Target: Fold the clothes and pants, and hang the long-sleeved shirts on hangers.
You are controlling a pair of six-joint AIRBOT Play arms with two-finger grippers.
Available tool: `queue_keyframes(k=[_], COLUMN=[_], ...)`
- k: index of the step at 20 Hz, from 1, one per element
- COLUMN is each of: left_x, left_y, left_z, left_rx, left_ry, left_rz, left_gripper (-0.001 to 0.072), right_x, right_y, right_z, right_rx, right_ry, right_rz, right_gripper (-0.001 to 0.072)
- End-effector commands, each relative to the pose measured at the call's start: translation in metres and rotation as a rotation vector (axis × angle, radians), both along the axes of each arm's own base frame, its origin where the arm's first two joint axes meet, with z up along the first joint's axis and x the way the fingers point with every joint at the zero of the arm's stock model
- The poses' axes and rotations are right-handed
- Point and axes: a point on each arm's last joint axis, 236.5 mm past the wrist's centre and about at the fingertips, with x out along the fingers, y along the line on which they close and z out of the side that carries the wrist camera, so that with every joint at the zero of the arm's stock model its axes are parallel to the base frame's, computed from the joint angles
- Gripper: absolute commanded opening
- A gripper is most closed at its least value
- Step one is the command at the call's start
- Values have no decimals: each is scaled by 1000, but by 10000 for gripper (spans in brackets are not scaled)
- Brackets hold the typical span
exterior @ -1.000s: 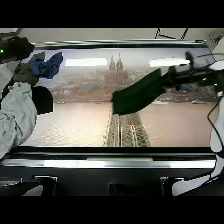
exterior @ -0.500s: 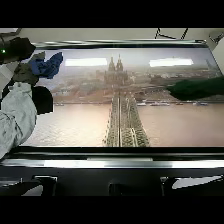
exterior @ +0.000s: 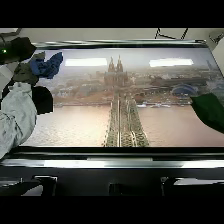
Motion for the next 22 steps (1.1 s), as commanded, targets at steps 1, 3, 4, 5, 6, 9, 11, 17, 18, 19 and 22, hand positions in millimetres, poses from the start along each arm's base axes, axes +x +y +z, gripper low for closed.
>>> queue_keyframes(k=[1, 3, 4, 5, 6, 9, 11, 17, 18, 19, 22], left_x=[3, 4, 5, 5, 5, 5, 5, 5, 5, 5, 5], left_y=[-1, -3, -4, -7, -10, -16, -16, -16, -16, -16, -16], left_z=[-4, -8, -10, -11, -12, -13, -14, -14, -14, -14, -13], left_rx=[-3, -2, -3, -4, -5, -4, -4, -4, -4, -4, -4], left_ry=[10, 18, 21, 24, 26, 29, 29, 29, 29, 29, 29], left_rz=[0, -4, -5, -12, -19, -30, -30, -30, -30, -30, -30], left_gripper=[25, 25, 25, 25, 25, 25, 25, 25, 25, 25, 25], right_x=[-68, -93, -102, -107, -111, -120, -125, -130, -132, -136, -144], right_y=[19, 21, 26, 31, 35, 49, 57, 56, 56, 56, 48], right_z=[-33, -44, -51, -58, -66, -86, -93, -94, -94, -93, -87], right_rx=[22, -36, -47, -52, -52, -23, 2, -5, -4, -8, -51], right_ry=[238, 313, 334, 343, 351, 375, 391, 411, 420, 436, 468], right_rz=[-32, -56, -61, -60, -59, -52, -46, -44, -41, -42, -57], right_gripper=[38, 38, 38, 38, 38, 38, 38, 38, 38, 38, 112])
